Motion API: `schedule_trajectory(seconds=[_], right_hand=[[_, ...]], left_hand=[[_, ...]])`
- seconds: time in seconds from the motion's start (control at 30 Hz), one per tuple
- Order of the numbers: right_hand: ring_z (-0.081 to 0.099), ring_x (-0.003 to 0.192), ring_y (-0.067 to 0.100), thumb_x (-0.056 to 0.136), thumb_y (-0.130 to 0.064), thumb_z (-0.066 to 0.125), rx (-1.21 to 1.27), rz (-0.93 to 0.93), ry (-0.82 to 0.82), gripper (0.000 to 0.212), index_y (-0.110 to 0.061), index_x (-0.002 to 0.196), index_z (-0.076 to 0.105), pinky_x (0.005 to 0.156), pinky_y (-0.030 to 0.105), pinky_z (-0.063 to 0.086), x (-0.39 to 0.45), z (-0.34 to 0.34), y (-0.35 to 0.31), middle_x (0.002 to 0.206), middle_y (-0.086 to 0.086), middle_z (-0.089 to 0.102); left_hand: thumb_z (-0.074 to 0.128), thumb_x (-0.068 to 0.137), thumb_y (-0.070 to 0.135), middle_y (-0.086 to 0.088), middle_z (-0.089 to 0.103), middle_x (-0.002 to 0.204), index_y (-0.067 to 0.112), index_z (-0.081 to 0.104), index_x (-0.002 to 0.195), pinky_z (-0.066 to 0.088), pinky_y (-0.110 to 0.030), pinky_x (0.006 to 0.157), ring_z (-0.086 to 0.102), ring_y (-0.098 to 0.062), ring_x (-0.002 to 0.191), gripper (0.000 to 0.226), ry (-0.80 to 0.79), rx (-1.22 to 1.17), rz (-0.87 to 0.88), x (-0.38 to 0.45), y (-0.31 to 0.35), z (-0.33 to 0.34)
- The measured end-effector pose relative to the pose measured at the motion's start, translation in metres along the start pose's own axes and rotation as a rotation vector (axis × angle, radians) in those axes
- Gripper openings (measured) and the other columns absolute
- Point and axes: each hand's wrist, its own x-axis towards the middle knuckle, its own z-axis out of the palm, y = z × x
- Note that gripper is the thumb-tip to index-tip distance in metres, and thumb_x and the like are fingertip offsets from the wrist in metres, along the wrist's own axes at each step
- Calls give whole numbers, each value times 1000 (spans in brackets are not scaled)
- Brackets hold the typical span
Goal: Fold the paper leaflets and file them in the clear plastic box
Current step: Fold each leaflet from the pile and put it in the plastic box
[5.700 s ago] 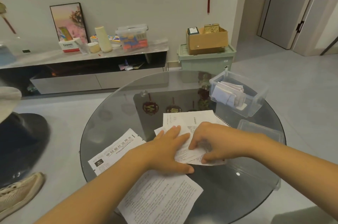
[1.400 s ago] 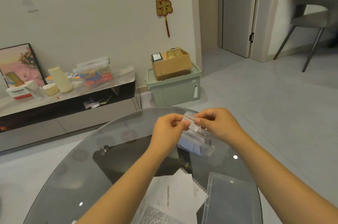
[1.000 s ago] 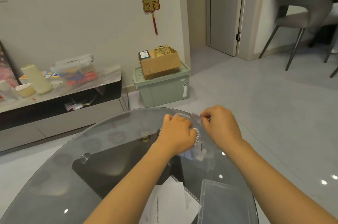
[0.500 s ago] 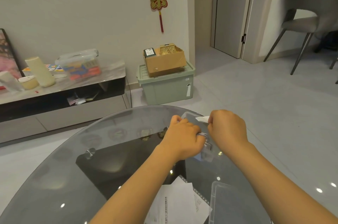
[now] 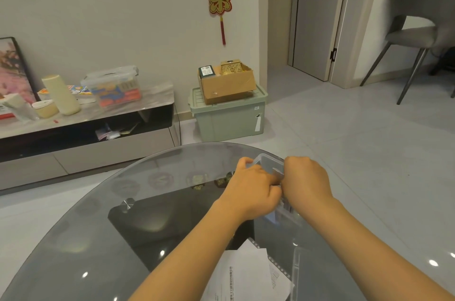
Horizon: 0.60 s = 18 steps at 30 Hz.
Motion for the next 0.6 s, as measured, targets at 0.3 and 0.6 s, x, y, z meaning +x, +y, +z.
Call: schedule_trajectory(seconds=[0.3,0.6], right_hand=[[41,74,21,88,-4,44,2,-60,33,13,-9,79,52,53,25,27,0,5,0,82,2,49],[44,71,21,87,-2,49,-53,-104,-100,19,-13,72,44,42,17,20,2,11,3,83,4,56]], left_hand=[[27,84,31,10,40,61,25,42,82,15,-36,110,37,-11,69,16,-9,-12,-22,-2,-1,-1],[24,82,35,7,46,65,18,45,75,17,-36,109,41,-12,70,27,-18,-3,-32,-2,-3,2]])
